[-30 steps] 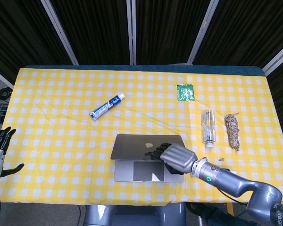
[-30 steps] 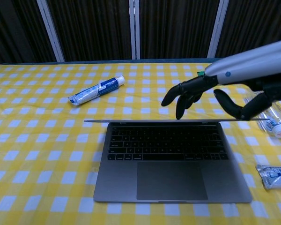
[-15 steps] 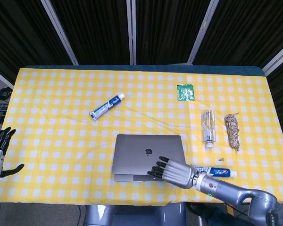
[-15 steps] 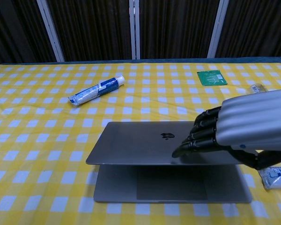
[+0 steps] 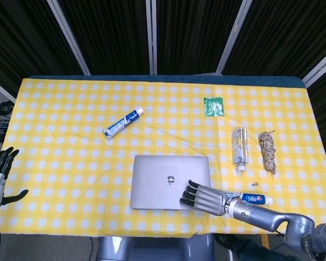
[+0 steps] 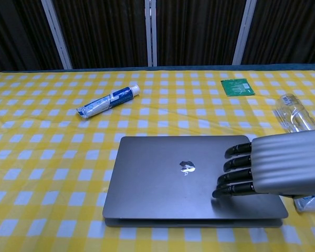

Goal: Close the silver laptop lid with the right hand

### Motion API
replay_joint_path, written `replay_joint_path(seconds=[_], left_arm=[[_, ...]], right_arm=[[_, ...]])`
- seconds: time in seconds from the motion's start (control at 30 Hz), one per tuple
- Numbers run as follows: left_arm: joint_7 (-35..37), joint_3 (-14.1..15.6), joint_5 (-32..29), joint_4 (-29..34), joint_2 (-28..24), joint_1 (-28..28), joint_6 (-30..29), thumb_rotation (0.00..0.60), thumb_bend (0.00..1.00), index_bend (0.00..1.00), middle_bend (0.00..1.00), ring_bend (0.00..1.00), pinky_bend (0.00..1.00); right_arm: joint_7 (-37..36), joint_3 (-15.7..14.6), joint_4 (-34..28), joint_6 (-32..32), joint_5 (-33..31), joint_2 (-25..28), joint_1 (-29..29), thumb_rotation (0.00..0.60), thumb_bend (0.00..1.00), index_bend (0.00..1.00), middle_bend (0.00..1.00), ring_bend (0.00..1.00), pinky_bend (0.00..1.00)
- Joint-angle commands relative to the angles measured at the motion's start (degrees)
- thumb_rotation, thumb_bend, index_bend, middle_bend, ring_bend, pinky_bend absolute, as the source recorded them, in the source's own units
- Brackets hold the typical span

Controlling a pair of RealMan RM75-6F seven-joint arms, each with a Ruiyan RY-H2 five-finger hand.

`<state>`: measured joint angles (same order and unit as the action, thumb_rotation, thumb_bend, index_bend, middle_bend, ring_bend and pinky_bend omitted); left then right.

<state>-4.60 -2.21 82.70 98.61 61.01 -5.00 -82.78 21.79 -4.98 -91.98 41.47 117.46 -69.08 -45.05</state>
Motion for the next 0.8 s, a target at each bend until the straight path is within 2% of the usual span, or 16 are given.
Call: replay_joint_path(seconds=[0.03,0.2,0.33,0.47,0.53,0.57,0.6,0.67,0.73,0.8], left_arm=[[0.0,0.0,-0.1,0.0,0.0,0.0,0.1,0.6,0.0,0.0,0.0,0.0,0.0],[0.0,0.0,-0.1,-0.1,0.1,-0.1,0.2,0.6,0.0,0.0,0.0,0.0,0.0],[0.1,-0.1,-0.5,-0.2,0.1,-0.1,0.3,0.6,0.0,0.0,0.0,0.0,0.0],[0.2,-0.1,-0.5,-0.2,0.1,-0.1,0.4,0.6,0.0,0.0,0.0,0.0,0.0],[0.2,-0.1,-0.4,-0.2,0.0,-0.1,0.3,0.6,0.0,0.0,0.0,0.0,0.0],[0.1,-0.1,-0.4,-0.2,0.0,-0.1,0.2,0.6,0.0,0.0,0.0,0.0,0.0],[0.1,-0.1,-0.3,-0.2,0.0,-0.1,0.1,0.6,0.0,0.0,0.0,0.0,0.0],[0.0,-0.1,-0.2,-0.2,0.0,0.0,-0.1,0.6,0.0,0.0,0.0,0.0,0.0],[0.0,-0.1,0.0,-0.1,0.0,0.1,-0.4,0.6,0.0,0.0,0.0,0.0,0.0],[-0.1,-0.1,0.2,-0.2,0.1,0.2,-0.8,0.6,0.0,0.0,0.0,0.0,0.0]], right_arm=[[0.7,-0.7,1.2,0.2,-0.4,-1.0,-0.1,0.6,1.0,0.02,0.13,0.18,0.17],[2.3,-1.3,2.3,1.4,-0.5,-2.2,0.2,0.6,1.0,0.02,0.13,0.18,0.17],[1.6,2.1,0.0,12.9,-0.4,1.9,1.8,0.6,1.0,0.02,0.13,0.18,0.17],[0.2,3.3,-1.1,17.8,-1.3,4.8,2.9,0.6,0.99,0.02,0.12,0.16,0.13],[-0.4,4.1,-1.8,20.9,-2.7,6.2,4.3,0.6,0.82,0.01,0.1,0.11,0.08],[-0.6,4.4,-2.0,22.1,-3.4,6.7,5.1,0.6,0.59,0.0,0.07,0.08,0.04],[-0.5,4.9,-2.5,24.1,-4.8,7.3,6.4,0.6,0.33,0.0,0.04,0.04,0.01],[-0.1,5.6,-3.3,27.2,-7.8,8.2,9.1,0.6,0.07,0.0,0.01,0.01,0.0],[-0.2,6.0,-4.7,31.0,-11.6,9.1,12.8,0.6,0.0,0.0,0.0,0.0,0.0],[-1.6,5.8,-5.8,34.6,-14.5,9.6,16.2,0.6,0.0,0.0,0.0,0.0,0.0]])
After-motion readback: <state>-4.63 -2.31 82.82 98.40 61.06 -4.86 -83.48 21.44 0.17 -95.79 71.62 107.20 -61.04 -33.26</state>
